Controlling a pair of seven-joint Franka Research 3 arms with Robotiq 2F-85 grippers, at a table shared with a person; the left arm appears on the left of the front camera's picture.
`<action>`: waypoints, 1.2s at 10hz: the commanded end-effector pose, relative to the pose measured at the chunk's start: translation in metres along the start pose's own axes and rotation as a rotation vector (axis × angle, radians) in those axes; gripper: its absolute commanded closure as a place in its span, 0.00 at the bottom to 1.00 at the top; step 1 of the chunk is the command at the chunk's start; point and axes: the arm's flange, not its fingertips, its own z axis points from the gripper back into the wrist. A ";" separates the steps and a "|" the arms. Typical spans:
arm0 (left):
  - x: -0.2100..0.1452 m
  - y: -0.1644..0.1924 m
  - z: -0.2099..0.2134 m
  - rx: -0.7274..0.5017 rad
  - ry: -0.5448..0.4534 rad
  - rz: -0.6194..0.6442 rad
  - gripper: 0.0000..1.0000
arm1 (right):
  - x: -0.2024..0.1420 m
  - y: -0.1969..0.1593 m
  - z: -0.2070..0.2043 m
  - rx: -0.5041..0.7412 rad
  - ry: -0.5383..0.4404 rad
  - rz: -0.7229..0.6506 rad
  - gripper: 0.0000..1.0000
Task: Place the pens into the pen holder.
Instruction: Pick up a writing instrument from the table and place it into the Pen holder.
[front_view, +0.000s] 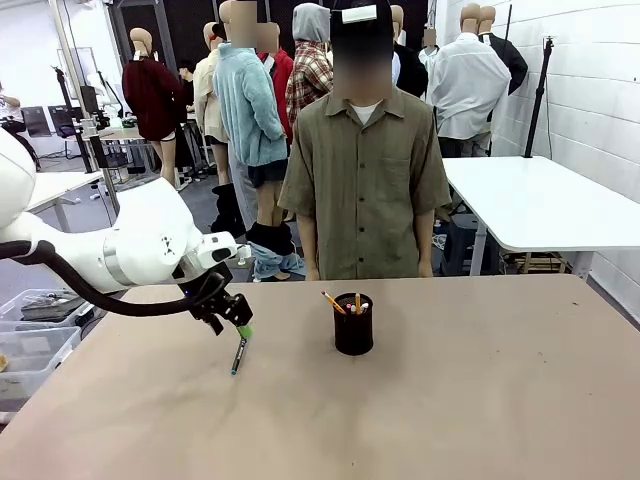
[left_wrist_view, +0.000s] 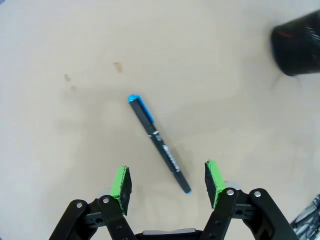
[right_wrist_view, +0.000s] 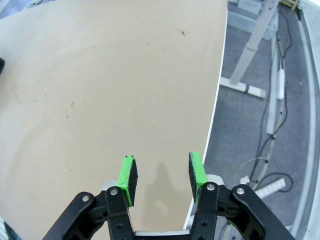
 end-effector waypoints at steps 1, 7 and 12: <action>0.013 -0.009 -0.008 0.111 0.000 0.027 0.22 | 0.000 0.000 -0.002 -0.009 0.010 0.006 0.46; 0.029 -0.014 -0.049 0.148 0.008 0.023 0.22 | 0.000 0.000 -0.002 -0.009 0.010 0.006 0.46; 0.028 -0.017 -0.052 0.180 0.079 0.027 0.65 | 0.000 0.000 -0.002 -0.009 0.010 0.006 0.46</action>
